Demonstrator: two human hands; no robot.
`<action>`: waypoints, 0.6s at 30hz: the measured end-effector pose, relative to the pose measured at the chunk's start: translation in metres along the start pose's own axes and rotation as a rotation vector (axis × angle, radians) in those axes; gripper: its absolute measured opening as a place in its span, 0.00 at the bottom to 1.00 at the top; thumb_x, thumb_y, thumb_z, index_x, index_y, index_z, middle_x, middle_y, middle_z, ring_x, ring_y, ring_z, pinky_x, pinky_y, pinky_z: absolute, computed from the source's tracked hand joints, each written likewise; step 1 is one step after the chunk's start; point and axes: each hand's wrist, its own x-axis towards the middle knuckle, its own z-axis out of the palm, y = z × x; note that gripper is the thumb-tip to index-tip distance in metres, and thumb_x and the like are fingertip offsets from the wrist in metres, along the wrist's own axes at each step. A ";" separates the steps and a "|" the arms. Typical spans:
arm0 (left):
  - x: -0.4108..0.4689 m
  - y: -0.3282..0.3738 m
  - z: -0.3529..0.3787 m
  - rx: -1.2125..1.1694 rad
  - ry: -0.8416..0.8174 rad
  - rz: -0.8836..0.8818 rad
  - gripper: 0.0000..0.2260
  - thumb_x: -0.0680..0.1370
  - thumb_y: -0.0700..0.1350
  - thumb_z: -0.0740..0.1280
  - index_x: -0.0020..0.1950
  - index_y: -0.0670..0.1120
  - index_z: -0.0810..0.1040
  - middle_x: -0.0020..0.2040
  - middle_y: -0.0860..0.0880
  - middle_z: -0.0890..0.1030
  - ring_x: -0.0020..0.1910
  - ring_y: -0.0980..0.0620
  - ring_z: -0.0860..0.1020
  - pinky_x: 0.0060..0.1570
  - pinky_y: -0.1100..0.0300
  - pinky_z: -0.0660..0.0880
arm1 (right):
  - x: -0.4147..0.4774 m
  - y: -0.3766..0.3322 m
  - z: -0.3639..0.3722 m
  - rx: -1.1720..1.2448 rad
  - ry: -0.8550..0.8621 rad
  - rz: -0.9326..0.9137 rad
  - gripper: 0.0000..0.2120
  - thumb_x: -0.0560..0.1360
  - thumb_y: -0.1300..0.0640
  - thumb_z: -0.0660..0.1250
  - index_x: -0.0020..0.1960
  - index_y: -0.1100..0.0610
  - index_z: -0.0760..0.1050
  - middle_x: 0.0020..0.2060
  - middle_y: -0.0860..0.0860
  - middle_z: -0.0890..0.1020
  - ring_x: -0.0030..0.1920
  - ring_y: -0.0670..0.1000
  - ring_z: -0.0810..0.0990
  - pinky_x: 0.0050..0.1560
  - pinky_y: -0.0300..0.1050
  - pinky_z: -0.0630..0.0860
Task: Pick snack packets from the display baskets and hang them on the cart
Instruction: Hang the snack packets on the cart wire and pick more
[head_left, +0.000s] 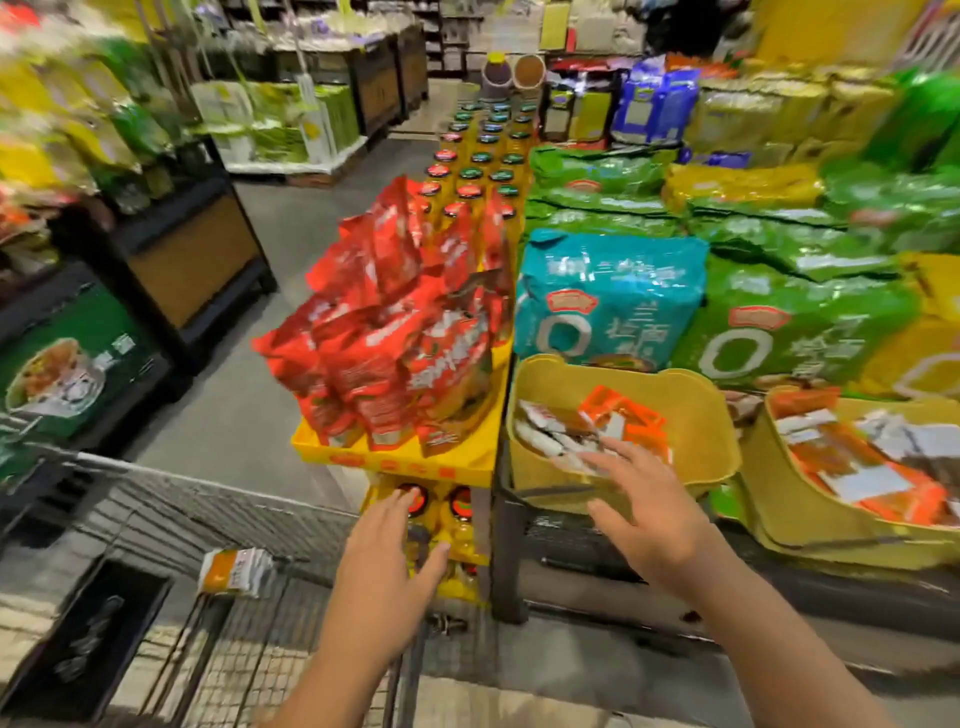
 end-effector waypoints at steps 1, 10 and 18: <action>0.004 0.014 0.011 0.012 -0.011 0.015 0.31 0.80 0.58 0.67 0.80 0.48 0.64 0.78 0.50 0.66 0.78 0.50 0.62 0.77 0.53 0.59 | 0.002 0.014 -0.007 -0.008 -0.004 0.021 0.24 0.81 0.51 0.65 0.76 0.47 0.66 0.78 0.47 0.61 0.77 0.49 0.56 0.76 0.43 0.52; 0.045 0.144 0.096 0.193 0.023 0.073 0.38 0.74 0.72 0.47 0.77 0.53 0.68 0.79 0.49 0.65 0.80 0.44 0.55 0.79 0.48 0.53 | 0.047 0.130 -0.097 -0.067 -0.168 -0.020 0.26 0.82 0.46 0.62 0.78 0.48 0.63 0.75 0.49 0.67 0.76 0.51 0.63 0.73 0.44 0.59; 0.067 0.155 0.104 0.503 -0.071 0.010 0.33 0.77 0.69 0.49 0.71 0.53 0.77 0.73 0.45 0.74 0.78 0.35 0.61 0.72 0.35 0.64 | 0.088 0.138 -0.088 -0.220 -0.412 -0.181 0.26 0.80 0.52 0.67 0.77 0.50 0.66 0.71 0.51 0.72 0.68 0.55 0.72 0.66 0.51 0.72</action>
